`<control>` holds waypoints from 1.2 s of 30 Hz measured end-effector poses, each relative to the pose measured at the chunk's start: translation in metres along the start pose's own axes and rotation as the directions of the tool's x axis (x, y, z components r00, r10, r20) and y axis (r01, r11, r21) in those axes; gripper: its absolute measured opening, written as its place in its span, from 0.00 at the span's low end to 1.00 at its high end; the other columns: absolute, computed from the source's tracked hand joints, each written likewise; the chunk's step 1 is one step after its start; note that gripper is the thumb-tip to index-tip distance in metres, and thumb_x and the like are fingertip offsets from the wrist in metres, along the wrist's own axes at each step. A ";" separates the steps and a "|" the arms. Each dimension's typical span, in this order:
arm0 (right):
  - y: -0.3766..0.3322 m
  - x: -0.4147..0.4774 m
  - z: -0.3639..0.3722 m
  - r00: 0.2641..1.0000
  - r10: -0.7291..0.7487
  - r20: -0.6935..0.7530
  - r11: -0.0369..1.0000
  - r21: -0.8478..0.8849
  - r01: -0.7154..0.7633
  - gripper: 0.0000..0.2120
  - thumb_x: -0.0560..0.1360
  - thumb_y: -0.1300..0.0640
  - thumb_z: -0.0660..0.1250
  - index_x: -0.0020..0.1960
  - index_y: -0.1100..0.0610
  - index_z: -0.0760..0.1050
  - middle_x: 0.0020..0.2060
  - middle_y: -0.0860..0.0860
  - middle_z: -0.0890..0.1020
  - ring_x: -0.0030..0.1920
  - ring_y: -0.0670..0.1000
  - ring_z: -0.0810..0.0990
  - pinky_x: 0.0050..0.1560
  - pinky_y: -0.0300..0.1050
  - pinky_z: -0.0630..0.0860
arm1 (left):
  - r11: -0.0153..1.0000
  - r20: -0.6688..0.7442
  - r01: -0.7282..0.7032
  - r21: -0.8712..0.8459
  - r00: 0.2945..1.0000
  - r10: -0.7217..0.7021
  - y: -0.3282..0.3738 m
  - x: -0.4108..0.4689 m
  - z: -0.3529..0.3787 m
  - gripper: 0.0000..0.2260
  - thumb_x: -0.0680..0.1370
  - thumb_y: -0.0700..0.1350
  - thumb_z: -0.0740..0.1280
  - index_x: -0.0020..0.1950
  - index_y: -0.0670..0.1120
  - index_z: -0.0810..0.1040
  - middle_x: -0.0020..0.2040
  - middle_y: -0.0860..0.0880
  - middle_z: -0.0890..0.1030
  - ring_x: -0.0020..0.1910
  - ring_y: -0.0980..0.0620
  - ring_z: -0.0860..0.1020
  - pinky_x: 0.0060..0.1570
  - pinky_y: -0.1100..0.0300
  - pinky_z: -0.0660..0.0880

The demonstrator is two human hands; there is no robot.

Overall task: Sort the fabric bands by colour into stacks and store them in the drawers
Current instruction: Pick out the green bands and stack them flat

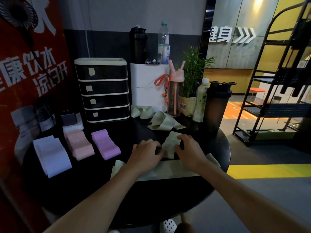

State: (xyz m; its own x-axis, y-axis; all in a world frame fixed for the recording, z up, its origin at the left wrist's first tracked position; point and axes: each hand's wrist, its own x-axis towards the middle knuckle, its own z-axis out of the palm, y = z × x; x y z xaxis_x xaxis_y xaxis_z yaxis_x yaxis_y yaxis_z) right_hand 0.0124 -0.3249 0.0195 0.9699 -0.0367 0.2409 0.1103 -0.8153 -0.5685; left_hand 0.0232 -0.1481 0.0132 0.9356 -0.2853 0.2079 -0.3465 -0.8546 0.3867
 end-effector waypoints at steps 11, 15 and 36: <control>-0.014 0.010 0.008 0.985 0.111 0.132 0.979 -0.185 -0.085 0.27 0.80 0.51 0.58 0.76 0.50 0.56 0.70 0.54 0.70 0.69 0.60 0.64 0.68 0.59 0.60 | 1.000 -0.042 -0.019 -0.020 0.999 0.018 -0.003 0.002 0.003 0.14 0.78 0.59 0.64 0.57 0.55 0.79 0.56 0.55 0.76 0.58 0.50 0.73 0.60 0.49 0.66; -0.011 0.010 0.006 0.985 0.122 0.119 0.981 -0.167 -0.101 0.29 0.78 0.52 0.60 0.77 0.51 0.55 0.72 0.55 0.65 0.71 0.60 0.62 0.69 0.59 0.59 | 1.000 -0.040 -0.018 -0.021 0.999 0.018 -0.003 0.003 0.003 0.14 0.77 0.59 0.64 0.57 0.54 0.79 0.57 0.55 0.76 0.58 0.51 0.73 0.61 0.48 0.65; -0.022 -0.002 -0.015 0.990 -0.013 -0.141 0.967 0.251 0.048 0.12 0.76 0.59 0.66 0.37 0.45 0.74 0.35 0.44 0.78 0.41 0.48 0.78 0.54 0.56 0.75 | 0.953 -0.277 -0.116 -0.281 0.960 0.035 -0.001 -0.001 -0.002 0.03 0.77 0.47 0.68 0.50 0.52 0.78 0.48 0.56 0.76 0.48 0.56 0.77 0.54 0.51 0.76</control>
State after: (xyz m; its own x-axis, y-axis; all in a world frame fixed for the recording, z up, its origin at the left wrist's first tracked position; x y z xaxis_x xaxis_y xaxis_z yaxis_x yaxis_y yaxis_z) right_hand 0.0048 -0.3151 0.0433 0.9282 -0.1074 0.3563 0.2076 -0.6452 -0.7352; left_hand 0.0225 -0.1457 0.0145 0.8674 -0.1839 0.4623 -0.4578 -0.6589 0.5969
